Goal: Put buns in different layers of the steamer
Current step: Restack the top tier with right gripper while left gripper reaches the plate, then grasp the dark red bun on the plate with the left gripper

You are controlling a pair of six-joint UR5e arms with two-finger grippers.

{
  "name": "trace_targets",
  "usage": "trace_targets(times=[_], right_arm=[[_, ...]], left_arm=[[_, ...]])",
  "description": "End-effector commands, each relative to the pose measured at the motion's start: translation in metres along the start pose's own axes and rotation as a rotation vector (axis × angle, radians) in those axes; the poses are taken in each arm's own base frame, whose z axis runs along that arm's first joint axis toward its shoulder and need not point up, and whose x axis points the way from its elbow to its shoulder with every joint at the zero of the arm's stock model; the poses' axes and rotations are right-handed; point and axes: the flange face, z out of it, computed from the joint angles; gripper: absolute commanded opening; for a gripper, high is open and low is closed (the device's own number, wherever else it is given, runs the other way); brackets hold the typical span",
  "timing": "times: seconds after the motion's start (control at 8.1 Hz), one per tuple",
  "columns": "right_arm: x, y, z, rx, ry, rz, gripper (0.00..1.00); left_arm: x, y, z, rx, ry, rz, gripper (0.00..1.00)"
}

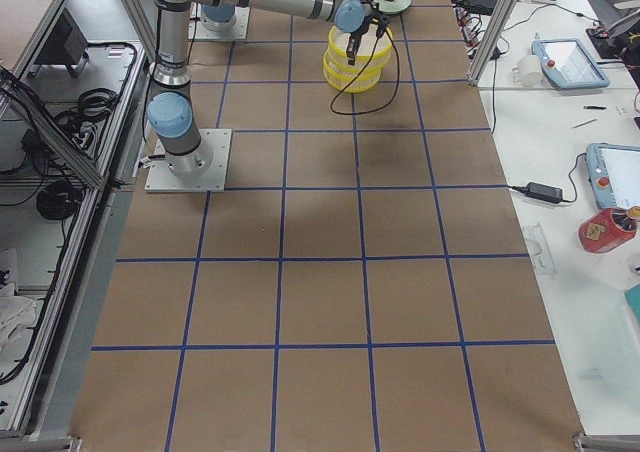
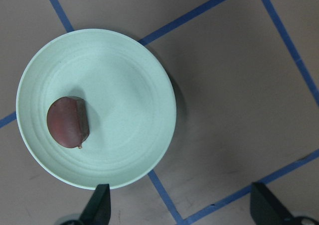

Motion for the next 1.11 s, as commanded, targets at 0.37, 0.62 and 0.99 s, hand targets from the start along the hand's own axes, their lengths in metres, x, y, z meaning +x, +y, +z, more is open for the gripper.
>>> trace_targets(times=[0.37,0.62,0.99], right_arm=[[-0.037,0.017,0.037,-0.011,0.048,-0.044,0.00],[-0.037,0.017,0.040,-0.017,0.051,-0.051,0.00],[-0.036,0.019,0.044,-0.022,0.056,-0.053,0.00]], left_arm=[[-0.066,-0.018,0.071,0.092,-0.123,0.088,1.00],[-0.083,-0.009,0.089,0.087,-0.129,0.028,1.00],[-0.086,-0.007,0.113,0.064,-0.105,-0.023,1.00]])
